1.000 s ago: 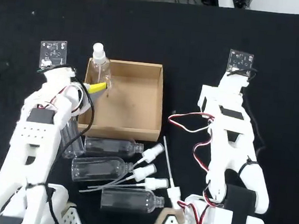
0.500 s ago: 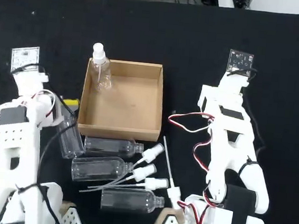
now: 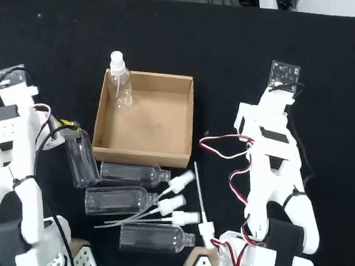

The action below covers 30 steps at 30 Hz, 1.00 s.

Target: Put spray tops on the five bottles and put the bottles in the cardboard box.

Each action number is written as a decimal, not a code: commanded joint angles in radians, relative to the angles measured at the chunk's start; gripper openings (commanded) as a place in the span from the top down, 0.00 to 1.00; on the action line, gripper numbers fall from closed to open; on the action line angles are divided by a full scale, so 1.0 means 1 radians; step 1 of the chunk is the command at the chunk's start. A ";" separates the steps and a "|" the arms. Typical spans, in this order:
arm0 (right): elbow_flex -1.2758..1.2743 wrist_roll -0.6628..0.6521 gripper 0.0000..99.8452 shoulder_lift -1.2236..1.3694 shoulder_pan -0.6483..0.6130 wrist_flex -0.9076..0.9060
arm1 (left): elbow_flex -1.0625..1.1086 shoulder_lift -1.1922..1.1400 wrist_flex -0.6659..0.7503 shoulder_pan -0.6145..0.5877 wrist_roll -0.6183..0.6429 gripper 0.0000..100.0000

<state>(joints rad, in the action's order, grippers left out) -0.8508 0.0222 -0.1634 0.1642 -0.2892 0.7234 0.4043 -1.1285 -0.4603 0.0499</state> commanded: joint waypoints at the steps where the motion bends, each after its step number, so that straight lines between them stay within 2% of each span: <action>1: 0.007 0.000 0.79 0.001 -0.020 0.025 | -0.035 -0.005 0.008 0.008 0.005 0.65; 11: 0.005 0.000 0.79 0.001 -0.020 0.025 | -0.047 -0.006 0.018 0.120 0.009 0.65; 14: 0.005 0.000 0.79 0.001 -0.020 0.025 | -0.035 -0.006 0.028 0.104 0.008 0.65; 20: 0.005 0.000 0.79 0.001 -0.020 0.025 | 0.048 -0.006 0.149 0.008 0.006 0.65; 27: 0.005 0.000 0.79 0.001 -0.020 0.025 | 0.059 -0.006 0.150 0.007 0.000 0.65; 30: 0.005 0.000 0.79 0.001 -0.020 0.025 | 0.051 -0.005 0.150 -0.030 -0.015 0.65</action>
<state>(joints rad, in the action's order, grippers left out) -0.8508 0.0222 -0.1634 0.1642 -0.2892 0.7879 0.3936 -0.9966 -0.4465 0.0483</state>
